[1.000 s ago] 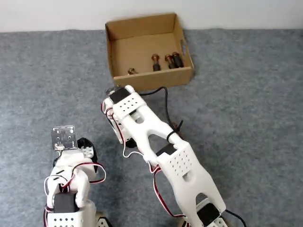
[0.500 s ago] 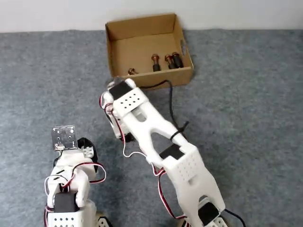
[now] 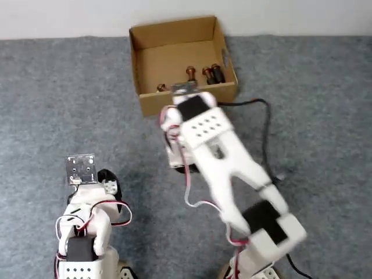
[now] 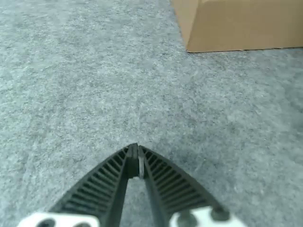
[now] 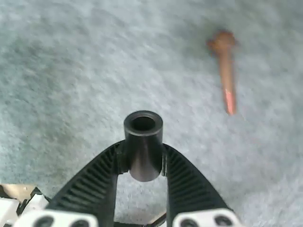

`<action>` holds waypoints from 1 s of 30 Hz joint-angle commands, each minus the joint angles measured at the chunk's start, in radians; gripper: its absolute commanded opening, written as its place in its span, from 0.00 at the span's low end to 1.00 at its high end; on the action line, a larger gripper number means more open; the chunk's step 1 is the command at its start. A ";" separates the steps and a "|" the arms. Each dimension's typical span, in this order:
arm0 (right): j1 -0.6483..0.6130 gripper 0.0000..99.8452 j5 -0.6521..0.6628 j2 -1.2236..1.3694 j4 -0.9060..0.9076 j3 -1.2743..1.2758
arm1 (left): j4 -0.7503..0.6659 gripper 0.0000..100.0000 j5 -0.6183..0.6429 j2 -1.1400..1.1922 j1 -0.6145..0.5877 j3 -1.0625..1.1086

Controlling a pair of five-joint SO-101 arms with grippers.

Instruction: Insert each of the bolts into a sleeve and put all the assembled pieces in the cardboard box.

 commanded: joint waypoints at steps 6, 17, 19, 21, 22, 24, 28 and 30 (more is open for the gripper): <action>0.217 0.01 -0.018 -0.526 -0.124 0.351 | -0.009 0.00 0.002 0.000 0.017 -0.007; 0.579 0.01 0.012 -1.081 -0.180 0.796 | -0.031 0.00 -0.003 -0.008 0.213 -0.007; 0.639 0.01 0.017 -1.153 -0.200 0.864 | -0.043 0.00 -0.003 -0.008 0.236 -0.015; 0.680 0.01 0.017 -1.219 -0.209 0.927 | -0.035 0.00 0.000 -0.002 0.244 -0.041; 0.691 0.01 0.017 -1.251 -0.209 0.953 | -0.031 0.00 0.002 -0.002 0.244 -0.054; 0.707 0.01 0.017 -1.317 -0.209 0.999 | 0.002 0.00 0.003 -0.002 0.244 -0.097; 0.708 0.01 0.054 -1.435 -0.222 1.080 | 0.051 0.00 0.003 0.002 0.244 -0.208; 0.708 0.01 0.068 -1.497 -0.226 1.111 | 0.075 0.00 0.003 0.025 0.244 -0.265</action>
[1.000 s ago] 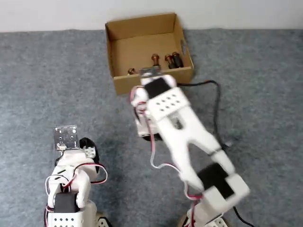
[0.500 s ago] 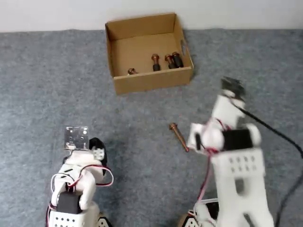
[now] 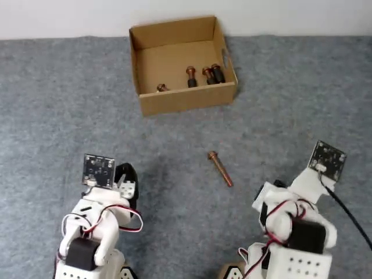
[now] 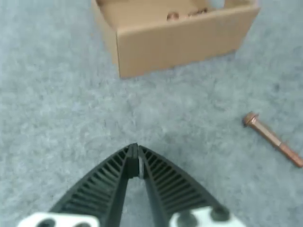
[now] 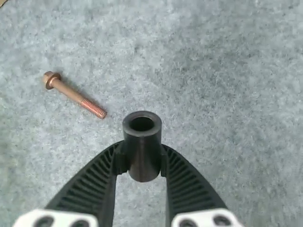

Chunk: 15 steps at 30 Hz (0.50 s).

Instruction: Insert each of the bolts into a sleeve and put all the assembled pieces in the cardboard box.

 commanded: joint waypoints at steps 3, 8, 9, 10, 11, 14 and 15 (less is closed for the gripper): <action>0.016 0.01 0.074 -0.173 -0.027 0.058 | 0.049 0.00 0.003 0.155 0.006 -0.203; 0.016 0.01 0.091 -0.357 -0.050 0.104 | 0.046 0.00 0.074 0.537 0.041 -0.409; 0.016 0.01 0.091 -0.383 -0.050 0.106 | 0.048 0.00 0.110 0.611 0.071 -0.447; 0.018 0.01 0.091 -0.409 -0.050 0.107 | 0.049 0.00 0.146 0.677 0.104 -0.486; 0.018 0.01 0.091 -0.427 -0.050 0.110 | 0.049 0.00 0.184 0.738 0.140 -0.521; 0.050 0.01 0.092 -0.458 -0.061 0.126 | 0.041 0.00 0.278 0.875 0.236 -0.621; 0.064 0.01 0.092 -0.461 -0.061 0.129 | 0.038 0.00 0.302 0.908 0.265 -0.651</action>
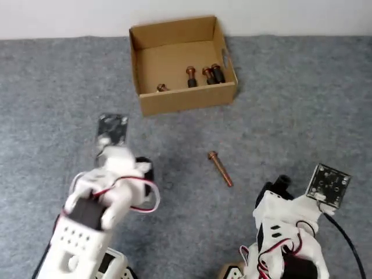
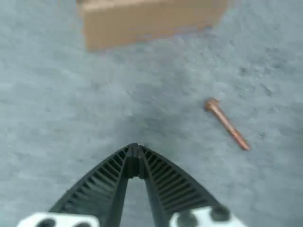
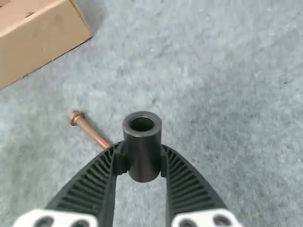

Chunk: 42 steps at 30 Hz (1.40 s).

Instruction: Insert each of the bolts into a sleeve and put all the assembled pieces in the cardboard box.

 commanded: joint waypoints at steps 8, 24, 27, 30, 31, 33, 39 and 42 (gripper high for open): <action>0.053 0.01 0.011 -0.022 -0.028 0.002 | -0.021 0.00 0.273 0.364 0.222 -0.289; 0.054 0.01 0.011 -0.024 -0.028 0.003 | 0.422 0.00 0.535 1.197 0.296 -1.069; 0.054 0.01 0.011 -0.024 -0.028 0.003 | 0.470 0.01 0.540 1.320 0.311 -1.218; 0.054 0.01 0.011 -0.024 -0.028 0.003 | 0.496 0.02 0.540 1.424 0.313 -1.345; 0.054 0.01 0.011 -0.024 -0.028 0.003 | 0.508 0.04 0.539 1.453 0.313 -1.380; 0.054 0.01 0.011 -0.024 -0.028 0.003 | 0.526 0.09 0.517 1.511 0.313 -1.445; 0.054 0.01 0.011 -0.024 -0.028 0.003 | 0.551 0.13 0.463 1.665 0.308 -1.603; 0.054 0.01 0.011 -0.024 -0.028 0.003 | 0.551 0.13 0.462 1.737 0.308 -1.664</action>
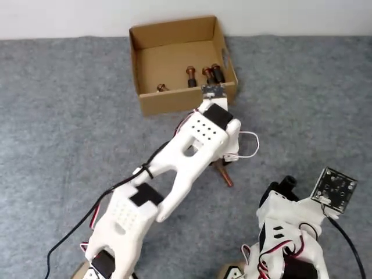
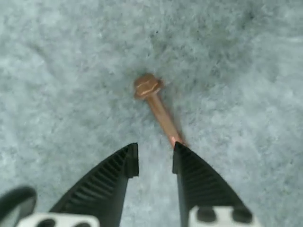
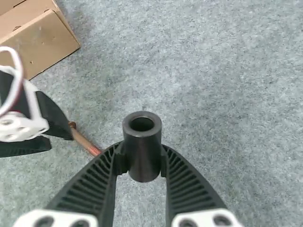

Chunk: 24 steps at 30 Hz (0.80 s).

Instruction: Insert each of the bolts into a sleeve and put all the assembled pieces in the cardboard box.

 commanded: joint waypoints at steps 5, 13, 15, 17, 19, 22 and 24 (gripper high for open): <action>0.010 0.01 0.011 -0.007 -0.024 -0.005 | 0.008 0.13 -0.015 0.143 -0.014 -0.189; 0.010 0.01 0.011 -0.007 -0.024 0.000 | 0.015 0.13 -0.017 0.336 -0.089 -0.360; 0.008 0.01 0.011 -0.007 -0.025 0.000 | 0.034 0.13 -0.021 0.370 -0.083 -0.394; 0.007 0.01 0.011 -0.007 -0.025 0.000 | 0.052 0.12 -0.021 0.400 -0.078 -0.433; 0.007 0.01 0.011 -0.007 -0.025 0.000 | 0.063 0.08 -0.021 0.428 -0.075 -0.470; 0.007 0.01 0.011 -0.007 -0.025 0.000 | 0.078 0.00 -0.021 0.454 -0.075 -0.512; 0.007 0.01 0.011 -0.007 -0.025 0.002 | 0.091 0.01 -0.021 0.463 -0.072 -0.533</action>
